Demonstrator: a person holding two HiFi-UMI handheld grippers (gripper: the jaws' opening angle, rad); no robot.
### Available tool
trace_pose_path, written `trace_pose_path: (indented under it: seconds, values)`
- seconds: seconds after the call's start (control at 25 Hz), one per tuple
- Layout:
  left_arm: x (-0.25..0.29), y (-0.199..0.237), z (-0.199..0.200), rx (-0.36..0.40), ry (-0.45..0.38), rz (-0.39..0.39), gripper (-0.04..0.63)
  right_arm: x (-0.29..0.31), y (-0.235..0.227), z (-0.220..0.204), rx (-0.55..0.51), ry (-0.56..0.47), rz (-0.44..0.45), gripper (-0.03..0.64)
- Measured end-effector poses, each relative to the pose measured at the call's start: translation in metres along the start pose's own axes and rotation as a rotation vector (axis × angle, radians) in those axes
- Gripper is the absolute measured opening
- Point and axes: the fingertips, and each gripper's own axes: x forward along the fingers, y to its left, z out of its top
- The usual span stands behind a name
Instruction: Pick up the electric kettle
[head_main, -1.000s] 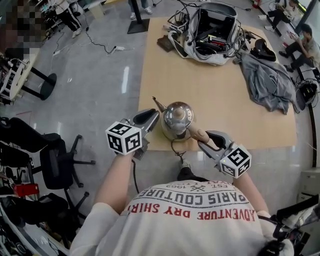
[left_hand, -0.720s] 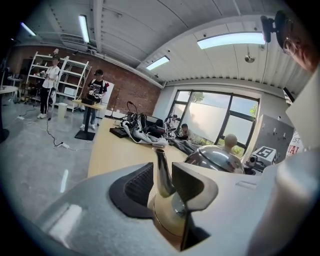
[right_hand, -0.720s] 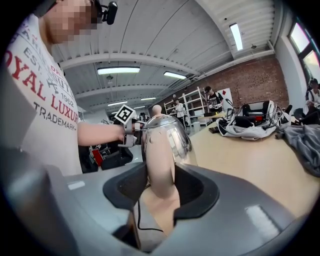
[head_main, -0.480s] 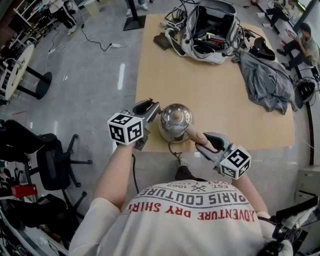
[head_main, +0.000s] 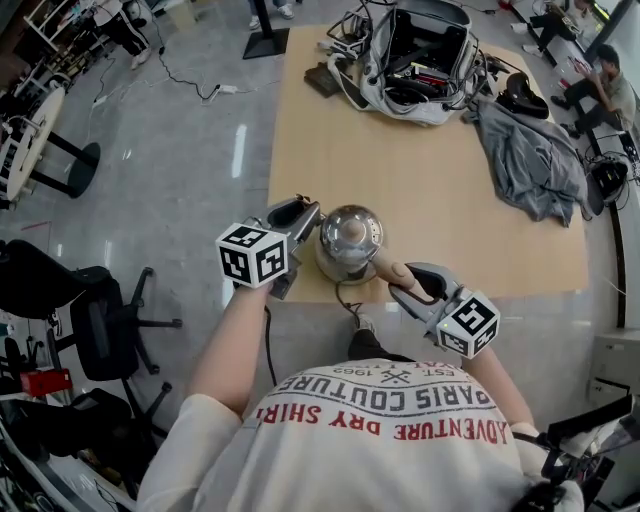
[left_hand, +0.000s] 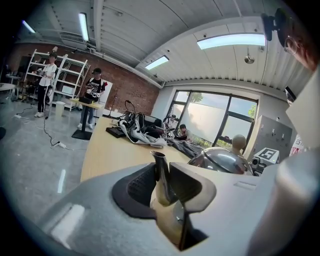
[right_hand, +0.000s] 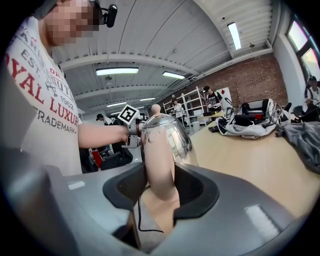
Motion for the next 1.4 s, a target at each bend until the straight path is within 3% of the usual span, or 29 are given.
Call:
trace_pose_path:
  seconds: [1.12, 1.4]
  values:
    - [0.000, 0.002, 0.002, -0.040, 0.018, 0.005, 0.078, 0.000, 0.002, 0.008, -0.077, -0.026, -0.031, 0.149]
    - [-0.003, -0.002, 0.011, -0.022, -0.016, 0.007, 0.080, -0.005, -0.001, 0.017, -0.093, -0.059, -0.047, 0.143]
